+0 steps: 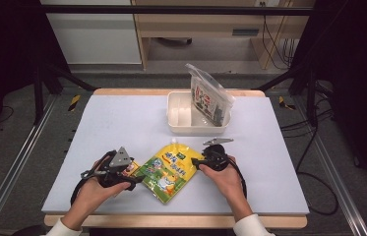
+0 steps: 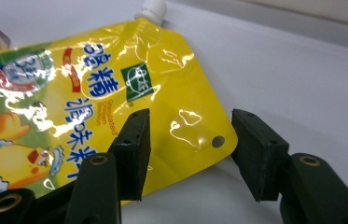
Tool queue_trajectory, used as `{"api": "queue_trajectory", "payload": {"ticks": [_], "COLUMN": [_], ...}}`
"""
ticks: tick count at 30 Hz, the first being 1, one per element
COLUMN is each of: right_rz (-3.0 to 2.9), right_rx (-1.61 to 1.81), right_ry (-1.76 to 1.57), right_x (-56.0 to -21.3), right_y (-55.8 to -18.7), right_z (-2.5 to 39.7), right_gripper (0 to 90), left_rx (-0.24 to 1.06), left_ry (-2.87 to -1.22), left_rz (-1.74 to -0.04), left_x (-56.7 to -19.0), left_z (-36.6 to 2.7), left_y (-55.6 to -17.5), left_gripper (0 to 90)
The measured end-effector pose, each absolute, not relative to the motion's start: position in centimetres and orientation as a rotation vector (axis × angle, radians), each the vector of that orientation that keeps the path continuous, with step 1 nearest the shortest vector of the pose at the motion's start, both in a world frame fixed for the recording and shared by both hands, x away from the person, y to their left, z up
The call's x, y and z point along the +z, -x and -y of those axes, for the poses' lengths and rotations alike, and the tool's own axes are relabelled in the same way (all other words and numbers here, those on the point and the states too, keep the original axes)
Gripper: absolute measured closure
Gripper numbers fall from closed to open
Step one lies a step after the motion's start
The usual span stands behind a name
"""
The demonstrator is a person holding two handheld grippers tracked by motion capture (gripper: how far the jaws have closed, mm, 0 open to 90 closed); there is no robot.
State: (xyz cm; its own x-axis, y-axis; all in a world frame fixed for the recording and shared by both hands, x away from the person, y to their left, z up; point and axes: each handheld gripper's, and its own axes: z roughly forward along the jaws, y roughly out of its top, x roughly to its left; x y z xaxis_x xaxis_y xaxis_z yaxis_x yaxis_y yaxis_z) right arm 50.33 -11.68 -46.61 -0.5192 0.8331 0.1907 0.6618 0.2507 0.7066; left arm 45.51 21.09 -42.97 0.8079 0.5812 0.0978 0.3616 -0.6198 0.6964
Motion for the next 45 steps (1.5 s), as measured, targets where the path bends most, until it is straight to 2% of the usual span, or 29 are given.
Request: {"api": "queue_trajectory", "payload": {"ticks": [7, 11, 16, 22, 24, 45], "right_rz": [-2.257, -2.276, -2.312, -2.285, -2.284, -2.277], "right_rx": [1.183, 1.227, 1.082, 1.101, 1.12, 1.194], "right_ry": [-1.376, -1.384, -1.319, -1.338, -1.332, -1.038], "right_x": [-45.6, -45.6, -46.2, -46.2, -46.1, -38.0], "right_y": [-50.1, -50.1, -50.3, -50.9, -51.0, -51.0], "right_z": [10.9, 10.6, 9.1, 9.2, 9.1, 11.1], "right_gripper": [54.3, 62.7, 65.4, 85.9, 89.9, 90.0], "left_rx": [0.412, 0.411, 0.41, 0.406, 0.406, 0.425], "left_ry": [-2.3, -2.299, -2.298, -2.302, -2.301, -2.262], "left_rz": [-0.693, -0.694, -0.694, -0.694, -0.695, -0.677], "left_x": [-43.0, -43.0, -43.0, -43.1, -43.1, -41.0], "left_z": [-21.0, -21.1, -21.1, -21.1, -21.2, -21.6], "left_y": [-45.5, -45.5, -45.5, -45.6, -45.6, -45.9], "left_gripper": [25.2, 25.2, 25.2, 25.2, 25.2, 24.2]}}
